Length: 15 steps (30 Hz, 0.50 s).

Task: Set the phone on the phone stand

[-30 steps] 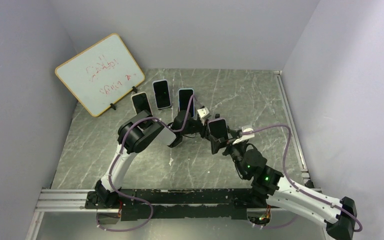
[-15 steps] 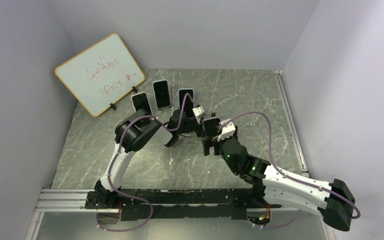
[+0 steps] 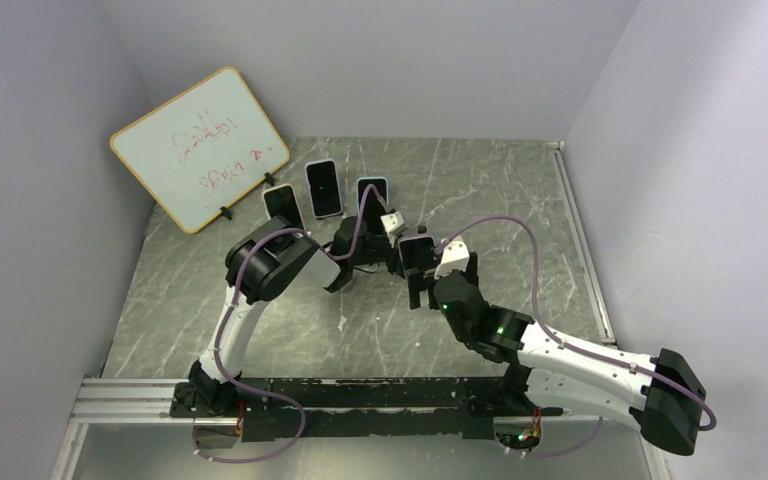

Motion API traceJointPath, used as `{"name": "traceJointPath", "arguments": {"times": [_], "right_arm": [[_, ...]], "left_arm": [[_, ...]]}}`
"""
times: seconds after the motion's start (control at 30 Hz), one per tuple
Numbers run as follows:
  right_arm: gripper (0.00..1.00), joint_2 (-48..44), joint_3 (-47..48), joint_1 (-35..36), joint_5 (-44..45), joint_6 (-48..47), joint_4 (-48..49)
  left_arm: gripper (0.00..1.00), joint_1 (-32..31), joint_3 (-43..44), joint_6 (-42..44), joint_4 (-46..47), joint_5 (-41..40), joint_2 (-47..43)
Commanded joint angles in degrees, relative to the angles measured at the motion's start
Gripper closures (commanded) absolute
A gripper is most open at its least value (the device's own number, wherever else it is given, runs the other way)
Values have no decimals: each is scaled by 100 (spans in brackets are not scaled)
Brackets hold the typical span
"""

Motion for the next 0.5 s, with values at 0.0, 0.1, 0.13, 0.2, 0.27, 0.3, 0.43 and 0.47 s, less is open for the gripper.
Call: {"name": "traceJointPath", "arguments": {"times": [0.0, 0.1, 0.13, 0.2, 0.27, 0.3, 0.43, 0.47], "right_arm": [[0, 70, 356, -5, 252, 311, -492], [0, 8, 298, -12, 36, 192, -391], [0, -31, 240, -9, -106, 100, -252], [0, -101, 112, -7, -462, -5, 63], [0, -98, 32, -8, -673, -53, 348], [0, -55, 24, -6, -714, -39, 396], [0, 197, 19, -4, -699, 31, 464], [0, 218, 3, -4, -701, 34, 523]], "left_arm": [[95, 114, -183, -264, -654, 184, 39], [95, 132, -205, -295, -602, 221, 44], [95, 146, -205, -307, -588, 234, 52], [95, 151, -205, -319, -583, 258, 71], [95, 154, -205, -323, -583, 271, 71], [95, 156, -213, -325, -583, 279, 71], [95, 156, -214, -347, -574, 311, 67], [95, 152, -207, -344, -586, 314, 64]]}}
